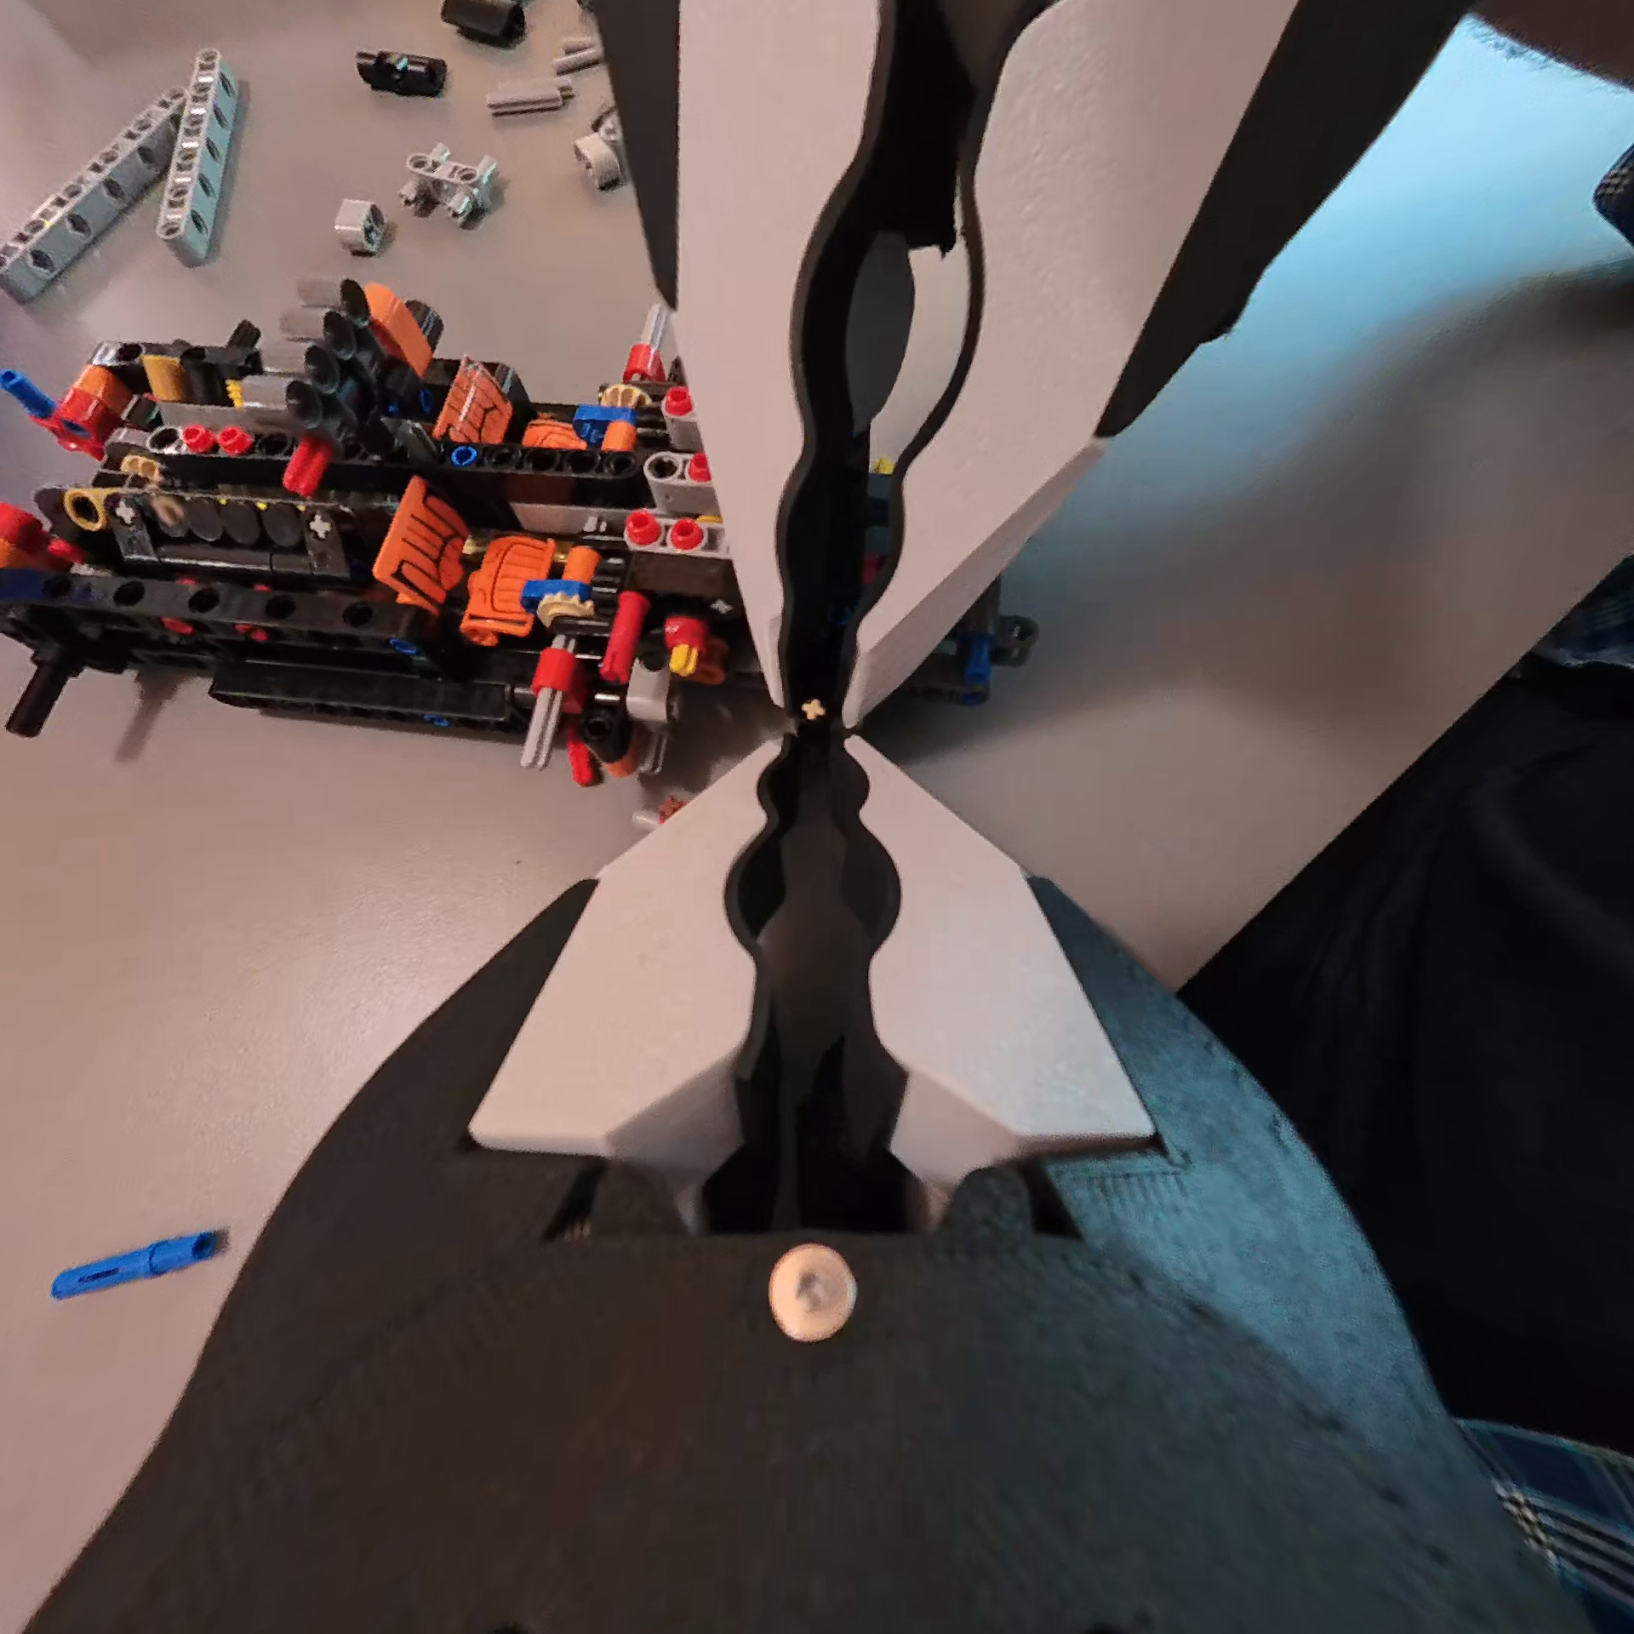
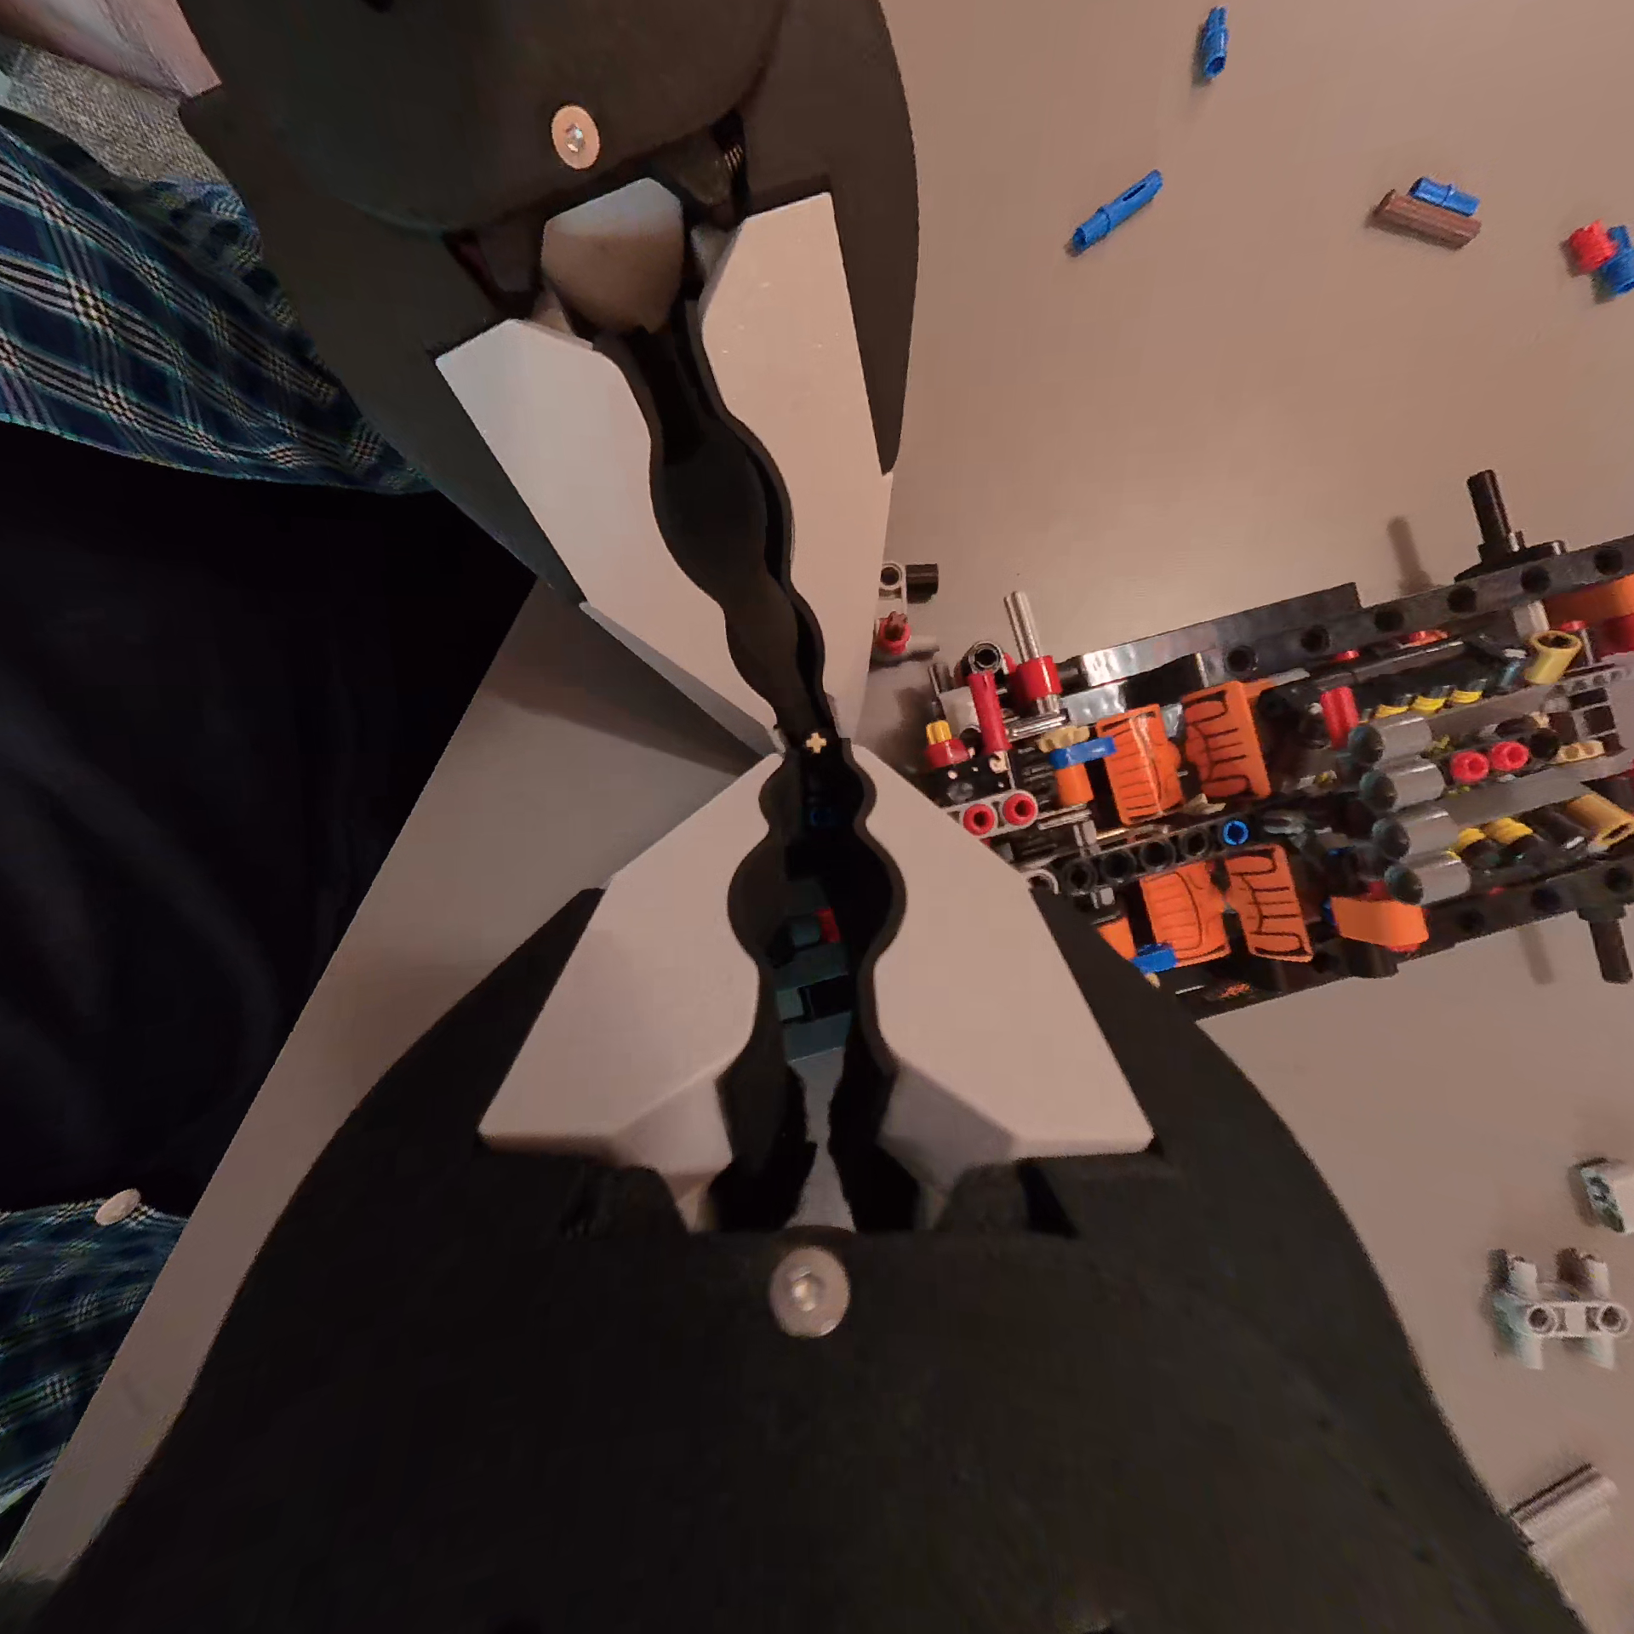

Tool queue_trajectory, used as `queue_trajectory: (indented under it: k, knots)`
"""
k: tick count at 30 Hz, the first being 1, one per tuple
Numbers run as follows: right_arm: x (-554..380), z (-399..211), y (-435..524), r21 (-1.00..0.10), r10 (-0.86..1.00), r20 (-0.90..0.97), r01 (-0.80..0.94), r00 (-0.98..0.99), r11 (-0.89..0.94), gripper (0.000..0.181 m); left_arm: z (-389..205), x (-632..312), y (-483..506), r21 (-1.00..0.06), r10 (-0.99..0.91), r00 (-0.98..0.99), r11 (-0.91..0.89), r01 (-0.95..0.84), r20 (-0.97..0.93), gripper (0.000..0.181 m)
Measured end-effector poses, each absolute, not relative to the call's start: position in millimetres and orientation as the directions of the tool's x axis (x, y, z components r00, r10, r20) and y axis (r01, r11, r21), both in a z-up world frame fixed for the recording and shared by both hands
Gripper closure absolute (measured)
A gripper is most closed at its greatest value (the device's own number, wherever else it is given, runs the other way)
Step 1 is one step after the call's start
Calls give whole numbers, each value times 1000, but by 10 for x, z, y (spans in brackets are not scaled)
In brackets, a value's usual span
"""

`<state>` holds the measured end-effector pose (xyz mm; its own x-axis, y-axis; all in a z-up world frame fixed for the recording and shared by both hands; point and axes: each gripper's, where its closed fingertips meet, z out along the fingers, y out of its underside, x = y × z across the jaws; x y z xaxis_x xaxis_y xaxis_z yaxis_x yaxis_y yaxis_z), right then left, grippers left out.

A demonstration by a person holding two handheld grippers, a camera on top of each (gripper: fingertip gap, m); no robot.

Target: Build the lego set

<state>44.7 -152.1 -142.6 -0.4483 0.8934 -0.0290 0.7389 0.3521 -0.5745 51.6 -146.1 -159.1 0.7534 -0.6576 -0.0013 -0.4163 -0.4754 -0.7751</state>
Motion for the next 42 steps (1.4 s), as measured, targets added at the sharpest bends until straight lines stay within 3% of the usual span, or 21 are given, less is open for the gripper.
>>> queue_trajectory:
  k: [5,8,11,15,25,31,38,42]
  knots:
    - [445,-1422,-1521,-585,899,-33,737,-437,337,178,-1605,511,-1462,-770,-655,756,-473,-429,-18,174]
    - [416,-1194,-1506,-658,906,-69,701,-417,273,179,-1609,504,-1460,-770,-651,759,-475,-426,-18,175]
    - [444,-1375,-1526,-569,892,5,732,-451,374,178,-1612,517,-1462,-767,-653,757,-472,-435,-28,175]
    - [463,-1232,-1502,-622,898,-20,709,-439,333,177,-1601,523,-1459,-772,-654,756,-475,-422,-10,175]
    - [721,-1032,-1269,-632,920,-12,716,-391,296,166,-1596,512,-1458,-773,-650,760,-490,-403,16,175]
    - [958,-1320,-1076,-578,926,-53,768,-373,276,161,-1594,513,-1454,-772,-649,761,-493,-400,20,175]
    - [919,-1407,-1068,-621,924,-60,739,-379,262,176,-1591,502,-1447,-772,-641,768,-494,-400,12,174]
    - [943,-1382,-1036,-634,934,-72,739,-349,227,165,-1483,456,-1479,-779,-636,772,-479,-404,-9,170]
